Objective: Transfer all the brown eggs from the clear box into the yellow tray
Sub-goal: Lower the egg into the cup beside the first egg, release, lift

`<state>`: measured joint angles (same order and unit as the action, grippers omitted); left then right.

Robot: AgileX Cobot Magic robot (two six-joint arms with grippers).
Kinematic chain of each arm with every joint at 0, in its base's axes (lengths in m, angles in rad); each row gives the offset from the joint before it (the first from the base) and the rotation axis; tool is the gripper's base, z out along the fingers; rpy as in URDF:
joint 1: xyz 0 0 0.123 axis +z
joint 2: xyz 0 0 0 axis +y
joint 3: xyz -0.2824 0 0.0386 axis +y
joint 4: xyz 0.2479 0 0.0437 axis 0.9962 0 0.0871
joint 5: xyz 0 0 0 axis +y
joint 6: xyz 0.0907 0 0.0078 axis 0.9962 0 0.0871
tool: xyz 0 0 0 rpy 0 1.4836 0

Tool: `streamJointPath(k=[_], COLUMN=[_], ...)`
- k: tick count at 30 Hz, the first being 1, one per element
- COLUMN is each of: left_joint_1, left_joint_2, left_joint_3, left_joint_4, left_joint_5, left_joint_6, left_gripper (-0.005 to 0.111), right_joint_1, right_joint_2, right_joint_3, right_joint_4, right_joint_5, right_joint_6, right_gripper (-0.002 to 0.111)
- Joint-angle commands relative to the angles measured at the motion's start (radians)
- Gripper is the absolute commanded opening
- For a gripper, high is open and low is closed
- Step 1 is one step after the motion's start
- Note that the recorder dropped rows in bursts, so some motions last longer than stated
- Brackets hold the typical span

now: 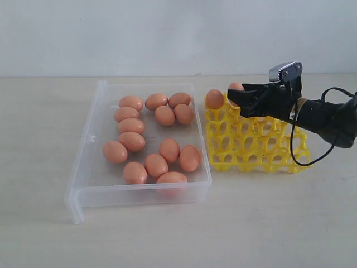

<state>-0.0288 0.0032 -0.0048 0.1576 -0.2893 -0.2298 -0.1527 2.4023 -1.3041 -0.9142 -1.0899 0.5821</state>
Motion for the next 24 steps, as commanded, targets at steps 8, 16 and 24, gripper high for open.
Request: streamJointPath(k=[8, 16, 24], left_joint_1=[-0.004, -0.004, -0.004], left_joint_2=[-0.003, -0.003, -0.003], left_joint_3=[0.005, 0.005, 0.005], left_joint_4=[-0.008, -0.008, -0.008], left_joint_5=[0.007, 0.007, 0.007], left_joint_6=[-0.004, -0.004, -0.004], left_gripper=[0.004, 0.004, 0.004], right_joint_1=[-0.007, -0.016, -0.016], right_joint_2=[-0.011, -0.15, -0.219], right_joint_3=[-0.004, -0.004, -0.004], right_joint_4=[0.033, 0.006, -0.119], right_joint_5=[-0.038, -0.131, -0.131], right_joint_6=[0.021, 0.147, 0.199], right_gripper=[0.068, 0.065, 0.023])
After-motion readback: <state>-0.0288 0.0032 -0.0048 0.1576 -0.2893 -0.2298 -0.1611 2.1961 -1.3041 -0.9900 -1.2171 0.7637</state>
